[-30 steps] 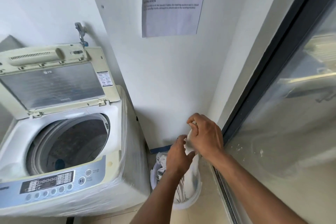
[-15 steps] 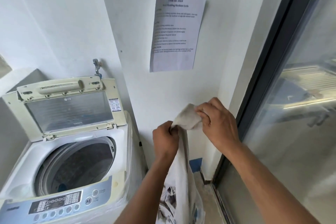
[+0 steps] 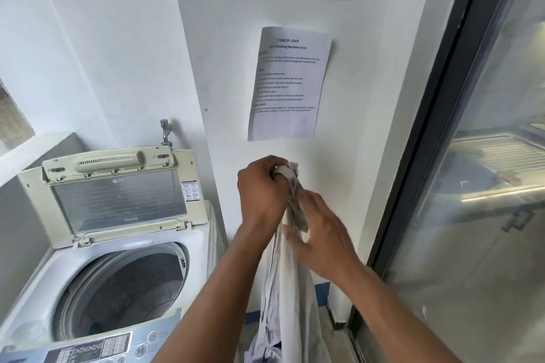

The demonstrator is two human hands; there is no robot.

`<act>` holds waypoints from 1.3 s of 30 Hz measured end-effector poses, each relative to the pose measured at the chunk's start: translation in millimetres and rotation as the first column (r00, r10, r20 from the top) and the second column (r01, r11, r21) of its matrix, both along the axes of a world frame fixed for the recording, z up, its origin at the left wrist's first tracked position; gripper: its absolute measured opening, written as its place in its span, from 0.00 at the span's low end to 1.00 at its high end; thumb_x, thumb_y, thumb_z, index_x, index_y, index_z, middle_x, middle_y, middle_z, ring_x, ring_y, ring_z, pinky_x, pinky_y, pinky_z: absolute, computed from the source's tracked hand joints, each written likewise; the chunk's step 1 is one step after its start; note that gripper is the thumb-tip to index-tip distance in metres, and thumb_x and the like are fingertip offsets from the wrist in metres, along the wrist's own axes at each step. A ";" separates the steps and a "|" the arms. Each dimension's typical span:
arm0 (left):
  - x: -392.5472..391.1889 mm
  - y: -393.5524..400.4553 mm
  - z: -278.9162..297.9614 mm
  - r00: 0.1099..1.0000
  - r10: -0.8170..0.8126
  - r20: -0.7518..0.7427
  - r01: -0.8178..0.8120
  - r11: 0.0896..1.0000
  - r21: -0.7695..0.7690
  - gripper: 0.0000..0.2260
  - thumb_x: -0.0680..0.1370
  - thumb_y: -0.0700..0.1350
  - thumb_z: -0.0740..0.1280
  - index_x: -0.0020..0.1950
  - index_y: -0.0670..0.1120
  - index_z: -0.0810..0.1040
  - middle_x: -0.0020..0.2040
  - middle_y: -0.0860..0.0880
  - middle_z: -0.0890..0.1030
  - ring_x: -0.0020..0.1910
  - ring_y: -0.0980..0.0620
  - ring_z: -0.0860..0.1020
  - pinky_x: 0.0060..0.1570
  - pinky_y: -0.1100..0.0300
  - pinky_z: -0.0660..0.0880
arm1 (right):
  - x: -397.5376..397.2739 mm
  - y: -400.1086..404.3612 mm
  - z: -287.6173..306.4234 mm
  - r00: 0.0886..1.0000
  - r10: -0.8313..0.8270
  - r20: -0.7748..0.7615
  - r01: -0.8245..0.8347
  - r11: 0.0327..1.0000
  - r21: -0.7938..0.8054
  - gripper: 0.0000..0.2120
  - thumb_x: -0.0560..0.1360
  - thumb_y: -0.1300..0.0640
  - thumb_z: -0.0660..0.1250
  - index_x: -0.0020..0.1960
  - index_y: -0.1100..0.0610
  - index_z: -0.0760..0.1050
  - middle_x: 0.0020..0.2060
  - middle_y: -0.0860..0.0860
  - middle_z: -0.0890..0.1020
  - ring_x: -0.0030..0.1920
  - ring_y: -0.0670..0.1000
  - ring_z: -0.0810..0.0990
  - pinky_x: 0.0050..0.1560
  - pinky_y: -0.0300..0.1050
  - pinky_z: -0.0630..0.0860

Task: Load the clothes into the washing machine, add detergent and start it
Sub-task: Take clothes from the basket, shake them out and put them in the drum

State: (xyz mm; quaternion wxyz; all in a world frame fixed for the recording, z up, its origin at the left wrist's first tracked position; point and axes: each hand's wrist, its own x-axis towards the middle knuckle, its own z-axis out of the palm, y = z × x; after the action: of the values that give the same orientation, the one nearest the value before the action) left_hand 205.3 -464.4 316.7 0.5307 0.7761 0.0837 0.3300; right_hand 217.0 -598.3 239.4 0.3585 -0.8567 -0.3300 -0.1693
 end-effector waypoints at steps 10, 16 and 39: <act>-10.4 -4.6 39.9 0.970 -0.107 0.219 0.089 0.992 0.093 0.12 0.75 0.32 0.70 0.48 0.49 0.86 0.42 0.58 0.87 0.42 0.59 0.85 0.39 0.69 0.78 | 27.2 29.7 27.9 0.979 -0.096 -0.179 0.160 0.906 0.392 0.15 0.75 0.69 0.64 0.41 0.48 0.76 0.29 0.48 0.78 0.28 0.49 0.73 0.32 0.49 0.74; -20.2 13.9 -30.7 0.977 -0.130 0.168 0.111 0.987 0.117 0.31 0.72 0.38 0.76 0.74 0.49 0.71 0.63 0.54 0.80 0.57 0.56 0.81 0.46 0.66 0.79 | 46.2 31.0 49.2 0.919 0.075 -0.388 0.185 0.786 0.590 0.22 0.69 0.70 0.59 0.48 0.51 0.85 0.40 0.50 0.87 0.45 0.57 0.87 0.44 0.62 0.85; 14.7 47.6 34.0 0.996 0.086 0.028 -0.085 0.996 -0.042 0.15 0.63 0.39 0.61 0.41 0.48 0.86 0.34 0.49 0.85 0.38 0.43 0.86 0.40 0.44 0.84 | 30.7 -4.9 9.5 0.971 -0.073 -0.229 0.162 0.902 0.401 0.17 0.69 0.60 0.79 0.54 0.52 0.78 0.49 0.50 0.83 0.50 0.49 0.84 0.48 0.37 0.80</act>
State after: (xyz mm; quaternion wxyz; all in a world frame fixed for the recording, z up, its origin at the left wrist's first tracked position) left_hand 220.0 -416.8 350.8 0.5332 0.7558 0.1157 0.3621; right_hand 247.7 -603.2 248.9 0.5546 -0.7917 -0.1945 -0.1666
